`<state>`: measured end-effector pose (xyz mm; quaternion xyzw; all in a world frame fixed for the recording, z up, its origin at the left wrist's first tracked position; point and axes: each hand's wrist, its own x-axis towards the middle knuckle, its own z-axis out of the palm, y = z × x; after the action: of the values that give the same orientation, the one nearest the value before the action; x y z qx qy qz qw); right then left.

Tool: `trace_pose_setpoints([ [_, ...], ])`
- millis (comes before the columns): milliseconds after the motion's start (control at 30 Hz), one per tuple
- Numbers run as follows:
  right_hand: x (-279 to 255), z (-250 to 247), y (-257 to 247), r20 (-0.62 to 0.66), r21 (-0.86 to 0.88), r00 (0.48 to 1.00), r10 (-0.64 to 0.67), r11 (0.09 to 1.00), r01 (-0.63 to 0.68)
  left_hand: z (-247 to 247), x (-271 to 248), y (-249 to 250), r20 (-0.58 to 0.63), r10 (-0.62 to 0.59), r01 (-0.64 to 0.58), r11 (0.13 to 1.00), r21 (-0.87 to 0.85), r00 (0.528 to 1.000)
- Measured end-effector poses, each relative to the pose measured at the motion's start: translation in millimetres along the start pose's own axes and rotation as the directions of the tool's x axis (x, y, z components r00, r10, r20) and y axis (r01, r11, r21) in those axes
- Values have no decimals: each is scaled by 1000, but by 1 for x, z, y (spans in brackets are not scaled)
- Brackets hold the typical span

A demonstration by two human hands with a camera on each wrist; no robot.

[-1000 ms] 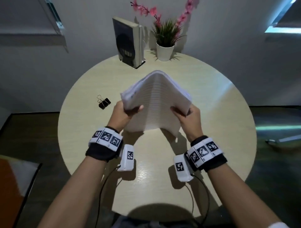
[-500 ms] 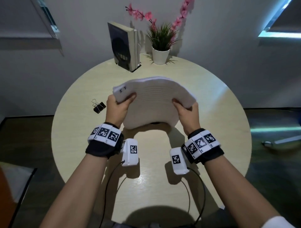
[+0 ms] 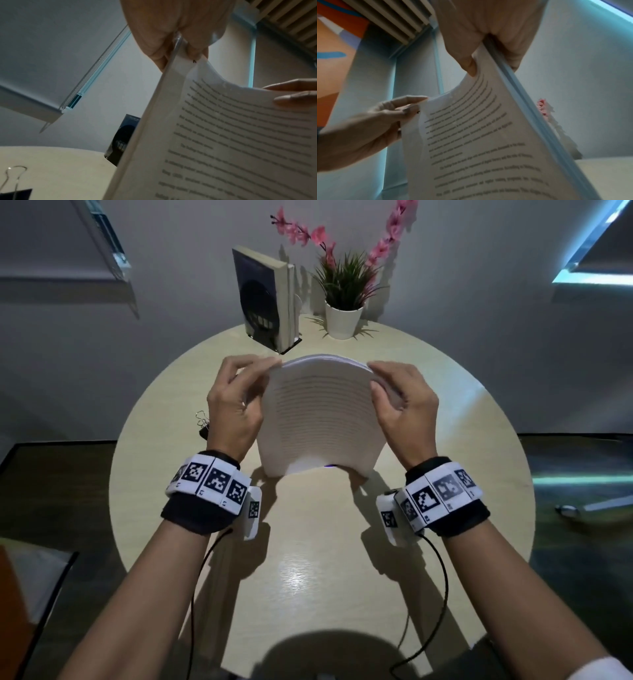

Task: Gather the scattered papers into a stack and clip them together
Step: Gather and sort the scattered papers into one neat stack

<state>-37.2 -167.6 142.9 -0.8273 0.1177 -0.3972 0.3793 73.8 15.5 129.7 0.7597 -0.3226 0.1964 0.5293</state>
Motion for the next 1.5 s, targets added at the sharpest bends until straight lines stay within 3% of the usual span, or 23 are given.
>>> trace_pose_setpoints([
  [167,6,-2,7,-37,140,986,163,978,-157,-4,4,-17,105,-25,13,994,112,994],
  [267,9,-2,7,-47,204,973,227,956,-213,-3,4,-13,21,-153,152,988,9,988],
  [367,12,-3,10,-63,256,959,276,933,-252,8,0,-13,100,-411,423,884,-199,906],
  [467,6,4,14,52,322,921,386,867,-381,24,-1,-19,149,-556,575,797,-185,818],
  [567,5,4,13,26,339,887,462,830,-443,30,8,-8,99,-557,562,785,-261,824],
  [667,15,-7,4,-64,452,910,410,825,-340,23,19,2,80,-470,462,801,-381,879],
  [733,14,-11,2,-53,471,924,378,826,-311,21,20,1,111,-458,458,777,-432,882],
  [833,1,-8,9,34,279,896,443,856,-435,23,2,-14,282,-498,572,734,-366,820],
  [900,2,-8,10,-27,186,896,443,883,-430,29,-10,-19,367,-518,612,762,-211,773],
  [933,7,-8,7,-89,115,917,389,918,-379,33,-13,-21,339,-529,600,786,-151,778],
  [1000,19,-10,-10,-139,-155,977,164,971,-185,40,-5,-16,236,-532,562,823,-79,813],
  [1067,35,-10,-32,62,-448,997,-41,892,65,46,14,-5,193,-491,490,870,56,850],
  [1133,55,-7,-41,328,-557,945,-8,806,200,49,36,13,227,-317,274,940,202,921],
  [1200,73,-5,-36,389,-486,919,55,860,154,50,52,22,250,-120,69,977,204,961],
  [1233,78,-4,-32,345,-388,937,57,918,87,50,58,25,219,-96,56,982,181,971],
  [1300,79,-5,-23,203,-189,974,99,980,-60,47,65,23,52,-213,200,961,193,976],
  [1333,76,-5,-19,123,-133,980,160,981,-143,43,64,22,-58,-332,337,924,183,941],
  [1367,72,-4,-14,45,-86,969,244,967,-240,41,59,12,-140,-484,499,860,106,864],
  [1400,67,-2,-6,-34,-7,939,343,939,-344,39,51,5,-173,-663,669,743,-27,729],
  [1433,62,1,2,-93,138,883,460,884,-447,36,41,-2,-117,-828,803,561,-203,549],
  [1467,57,4,8,-104,331,811,576,789,-518,36,29,-12,37,-916,864,363,-348,400],
  [1500,50,8,11,-56,505,742,668,660,-556,37,19,-15,251,-913,880,188,-437,320],
])
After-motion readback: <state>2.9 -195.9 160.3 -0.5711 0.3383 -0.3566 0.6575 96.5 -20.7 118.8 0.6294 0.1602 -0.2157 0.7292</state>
